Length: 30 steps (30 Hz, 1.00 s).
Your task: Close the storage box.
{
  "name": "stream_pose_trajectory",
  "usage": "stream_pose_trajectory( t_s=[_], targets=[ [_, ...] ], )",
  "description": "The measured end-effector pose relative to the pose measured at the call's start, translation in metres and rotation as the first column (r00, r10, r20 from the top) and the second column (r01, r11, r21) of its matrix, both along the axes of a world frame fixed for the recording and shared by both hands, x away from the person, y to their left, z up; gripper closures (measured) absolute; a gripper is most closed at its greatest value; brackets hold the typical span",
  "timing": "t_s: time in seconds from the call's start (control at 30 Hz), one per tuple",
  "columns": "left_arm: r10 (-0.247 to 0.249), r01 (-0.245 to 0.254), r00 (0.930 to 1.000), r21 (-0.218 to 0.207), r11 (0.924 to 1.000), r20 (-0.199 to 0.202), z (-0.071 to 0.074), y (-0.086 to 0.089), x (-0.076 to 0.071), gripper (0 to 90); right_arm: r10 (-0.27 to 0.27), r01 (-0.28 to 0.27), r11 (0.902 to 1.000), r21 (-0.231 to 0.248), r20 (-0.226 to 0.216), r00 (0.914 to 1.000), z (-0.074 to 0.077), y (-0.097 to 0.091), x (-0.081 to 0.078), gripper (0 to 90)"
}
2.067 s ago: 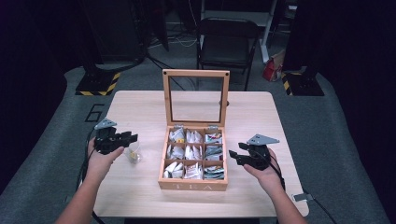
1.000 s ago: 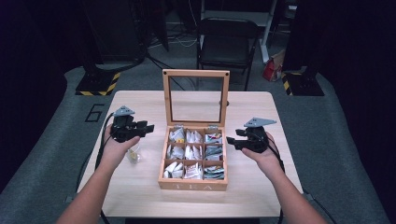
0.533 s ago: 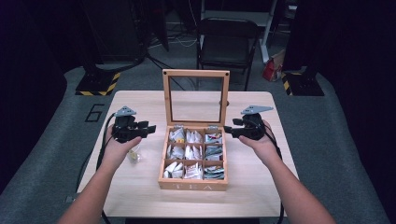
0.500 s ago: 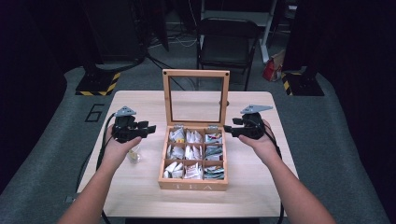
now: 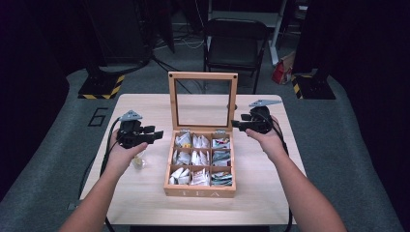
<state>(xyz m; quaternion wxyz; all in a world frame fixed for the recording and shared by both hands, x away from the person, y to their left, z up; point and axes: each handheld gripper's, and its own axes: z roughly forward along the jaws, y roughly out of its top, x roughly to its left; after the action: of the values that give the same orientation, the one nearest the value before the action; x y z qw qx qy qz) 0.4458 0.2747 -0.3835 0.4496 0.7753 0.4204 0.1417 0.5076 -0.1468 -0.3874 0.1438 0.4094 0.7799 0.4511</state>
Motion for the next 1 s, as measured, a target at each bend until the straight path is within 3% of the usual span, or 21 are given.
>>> stream_pose_trajectory(
  t_s=[0.47, 1.0],
  targets=[
    [-0.014, 0.014, 0.9998, 0.002, 0.9999, -0.011, 0.0, -0.005, 0.002, 43.0, -0.019, 0.018, 0.9998, -0.01, -0.017, 0.9997, -0.002, 0.004, 0.019, 33.9],
    [-0.016, 0.017, 0.9998, 0.005, 0.9999, -0.008, 0.0, -0.004, 0.002, 43.0, -0.013, 0.013, 0.9996, -0.024, -0.015, 0.9998, -0.007, 0.008, 0.038, 35.3]
  ],
)
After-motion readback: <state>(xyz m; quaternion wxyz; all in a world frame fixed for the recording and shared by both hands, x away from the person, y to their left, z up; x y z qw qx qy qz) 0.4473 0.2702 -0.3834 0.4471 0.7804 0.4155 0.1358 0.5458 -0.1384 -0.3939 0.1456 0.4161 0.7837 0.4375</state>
